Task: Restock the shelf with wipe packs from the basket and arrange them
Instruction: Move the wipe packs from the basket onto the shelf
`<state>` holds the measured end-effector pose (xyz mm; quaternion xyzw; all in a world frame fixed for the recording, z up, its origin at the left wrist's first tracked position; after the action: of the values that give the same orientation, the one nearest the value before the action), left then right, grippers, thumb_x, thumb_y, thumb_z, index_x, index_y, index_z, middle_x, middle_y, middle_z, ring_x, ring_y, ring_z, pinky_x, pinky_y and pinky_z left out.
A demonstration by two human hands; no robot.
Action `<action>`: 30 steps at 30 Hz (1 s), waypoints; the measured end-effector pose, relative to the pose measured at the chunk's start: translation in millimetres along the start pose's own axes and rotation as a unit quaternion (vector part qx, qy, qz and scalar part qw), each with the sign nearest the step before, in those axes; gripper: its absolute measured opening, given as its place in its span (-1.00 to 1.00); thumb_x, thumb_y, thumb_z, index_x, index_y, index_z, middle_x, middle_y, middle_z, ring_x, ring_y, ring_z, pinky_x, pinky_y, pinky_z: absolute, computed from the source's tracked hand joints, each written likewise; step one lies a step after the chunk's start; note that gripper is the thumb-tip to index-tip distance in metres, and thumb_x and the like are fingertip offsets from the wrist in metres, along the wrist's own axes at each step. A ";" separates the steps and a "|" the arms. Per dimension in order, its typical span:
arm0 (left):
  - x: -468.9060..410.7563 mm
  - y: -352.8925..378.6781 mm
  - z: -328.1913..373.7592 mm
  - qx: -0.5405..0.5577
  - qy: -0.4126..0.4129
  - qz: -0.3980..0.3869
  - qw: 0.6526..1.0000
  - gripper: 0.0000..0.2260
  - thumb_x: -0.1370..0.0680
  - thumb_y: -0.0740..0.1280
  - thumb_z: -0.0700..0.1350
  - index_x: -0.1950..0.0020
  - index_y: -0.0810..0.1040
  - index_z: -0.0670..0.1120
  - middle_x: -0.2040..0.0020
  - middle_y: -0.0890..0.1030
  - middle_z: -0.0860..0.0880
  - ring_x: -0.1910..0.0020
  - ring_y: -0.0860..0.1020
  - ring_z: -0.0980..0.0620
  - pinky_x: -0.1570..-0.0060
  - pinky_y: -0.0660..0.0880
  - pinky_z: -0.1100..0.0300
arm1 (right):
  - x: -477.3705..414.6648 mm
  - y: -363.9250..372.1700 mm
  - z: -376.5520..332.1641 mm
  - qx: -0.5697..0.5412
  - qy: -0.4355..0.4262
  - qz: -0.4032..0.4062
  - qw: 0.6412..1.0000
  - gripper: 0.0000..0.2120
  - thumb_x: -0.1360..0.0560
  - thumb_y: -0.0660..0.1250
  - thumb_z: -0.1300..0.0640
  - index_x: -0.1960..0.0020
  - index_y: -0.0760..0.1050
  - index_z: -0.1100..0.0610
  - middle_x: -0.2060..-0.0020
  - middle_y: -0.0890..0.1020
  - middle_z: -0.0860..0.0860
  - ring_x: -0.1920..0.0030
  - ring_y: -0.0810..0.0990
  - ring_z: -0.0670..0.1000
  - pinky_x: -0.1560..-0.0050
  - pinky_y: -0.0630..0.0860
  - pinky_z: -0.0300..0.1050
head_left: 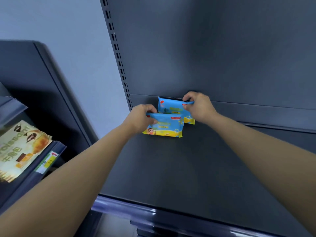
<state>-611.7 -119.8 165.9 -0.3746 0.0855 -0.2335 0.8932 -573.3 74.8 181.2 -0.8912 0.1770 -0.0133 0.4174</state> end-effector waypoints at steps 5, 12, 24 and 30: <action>-20.7 3.8 -1.3 -0.028 0.014 0.021 0.999 -0.72 -0.43 0.41 -0.26 -0.13 0.55 -0.09 -0.03 0.49 -0.02 0.10 0.45 0.06 0.16 0.39 0.25 | -6.3 0.4 0.7 -0.009 -0.003 0.042 0.999 -0.83 -0.50 0.31 0.26 -0.09 0.47 0.23 0.08 0.48 0.11 0.11 0.45 0.07 0.05 0.45 -0.02; -42.2 16.6 8.6 -0.083 0.015 0.043 0.995 -0.59 -0.45 0.41 -0.24 -0.27 0.42 -0.13 -0.21 0.42 -0.11 -0.09 0.48 -0.08 0.04 0.44 0.16 | 3.9 -7.7 0.3 0.027 -0.007 0.062 0.998 -0.69 -0.53 0.13 0.35 -0.24 0.42 0.21 -0.16 0.52 0.14 -0.10 0.52 0.13 -0.11 0.48 0.03; -20.9 24.3 37.2 -0.263 0.030 0.102 0.959 -0.54 -0.46 0.39 -0.13 -0.27 0.30 -0.22 -0.21 0.34 -0.19 -0.12 0.40 -0.22 -0.04 0.39 -0.04 | 57.7 -55.4 7.1 0.115 -0.118 0.079 0.983 -0.77 -0.54 0.21 0.25 -0.17 0.49 0.20 -0.08 0.56 0.09 -0.10 0.50 0.08 -0.09 0.44 -0.06; 31.7 44.6 114.4 -0.217 0.131 0.119 0.960 -0.64 -0.49 0.35 -0.16 -0.25 0.38 -0.21 -0.19 0.40 -0.18 -0.11 0.41 -0.20 -0.07 0.39 -0.01 | 119.1 -109.7 25.6 0.159 -0.152 0.104 0.970 -0.77 -0.54 0.24 0.20 -0.19 0.49 0.19 -0.09 0.56 0.09 -0.13 0.47 0.10 -0.10 0.35 -0.14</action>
<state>-530.7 -35.8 215.6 -0.5126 0.2941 -0.1479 0.7930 -423.9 119.4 231.8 -0.7815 0.1992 0.1374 0.5750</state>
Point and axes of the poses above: each hand's wrist, its own x-axis away from the middle knuckle, its own y-axis out of the palm, z = x × y, the point moved 8 cm from there along -x, towards the middle knuckle
